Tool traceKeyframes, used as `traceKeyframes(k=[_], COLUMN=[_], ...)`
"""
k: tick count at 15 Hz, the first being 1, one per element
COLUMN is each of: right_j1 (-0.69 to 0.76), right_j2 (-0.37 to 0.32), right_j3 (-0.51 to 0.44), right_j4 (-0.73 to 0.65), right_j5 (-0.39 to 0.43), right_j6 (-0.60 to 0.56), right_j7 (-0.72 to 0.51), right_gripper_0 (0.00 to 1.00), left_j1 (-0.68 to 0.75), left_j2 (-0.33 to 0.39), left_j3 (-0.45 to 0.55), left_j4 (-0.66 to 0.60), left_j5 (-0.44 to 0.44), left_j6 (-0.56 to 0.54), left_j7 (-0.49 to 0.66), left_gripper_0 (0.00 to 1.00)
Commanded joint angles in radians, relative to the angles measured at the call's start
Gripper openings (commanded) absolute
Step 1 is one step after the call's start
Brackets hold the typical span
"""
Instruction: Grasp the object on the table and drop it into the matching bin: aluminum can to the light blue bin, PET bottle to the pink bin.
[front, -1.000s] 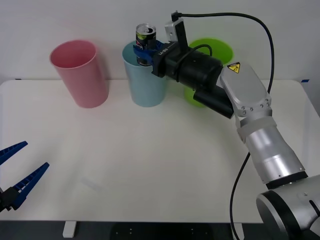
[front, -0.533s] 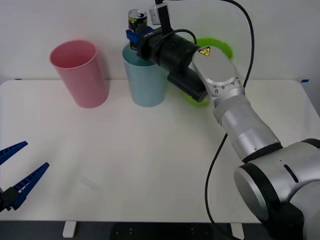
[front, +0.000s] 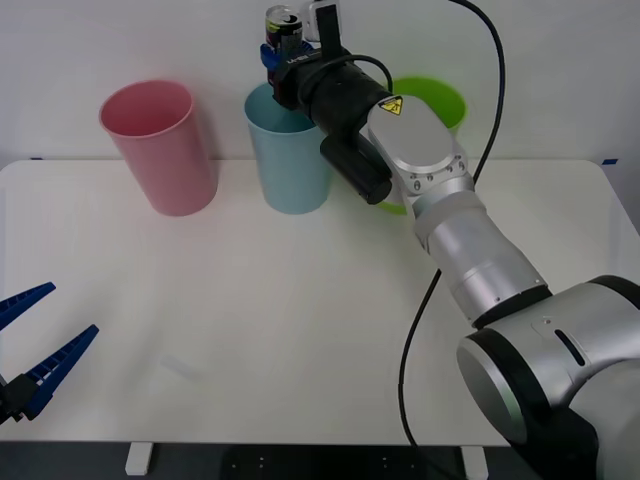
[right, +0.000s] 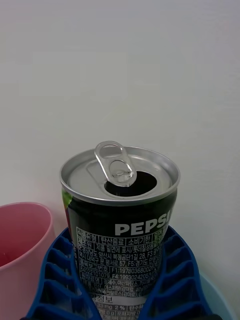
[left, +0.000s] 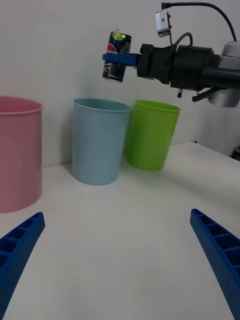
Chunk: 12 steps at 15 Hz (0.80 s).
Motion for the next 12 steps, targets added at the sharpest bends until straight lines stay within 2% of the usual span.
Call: traceKeyframes(k=[1, 2, 3, 4, 5, 12], right_j1=[0.0, 0.002, 0.0, 0.0, 0.002, 0.002], right_j2=[0.0, 0.0, 0.0, 0.0, 0.002, -0.001], right_j3=[0.001, 0.001, 0.001, 0.001, 0.001, 0.014], right_j4=[0.0, 0.0, 0.0, 0.0, 0.0, 0.0], right_j5=[0.0, 0.0, 0.0, 0.0, 0.0, -0.016], right_j6=[0.0, 0.0, 0.0, 0.0, 0.0, -0.021], right_j7=[0.0, 0.0, 0.0, 0.006, 0.011, 0.022], right_gripper_0=[0.0, 0.08, 0.28, 0.67, 1.0, 1.0], left_j1=[0.0, 0.0, 0.0, 0.0, 0.0, 0.0], left_j2=[0.0, 0.0, 0.0, 0.0, 0.0, 0.0], left_j3=[0.0, 0.0, 0.0, 0.0, 0.0, 0.0], left_j4=[0.0, 0.0, 0.0, 0.0, 0.0, 0.0], left_j5=[0.0, 0.0, 0.0, 0.0, 0.0, 0.0], left_j6=[0.0, 0.0, 0.0, 0.0, 0.0, 0.0], left_j7=[0.0, 0.0, 0.0, 0.0, 0.0, 0.0], left_gripper_0=[1.0, 1.0, 1.0, 1.0, 1.0, 1.0])
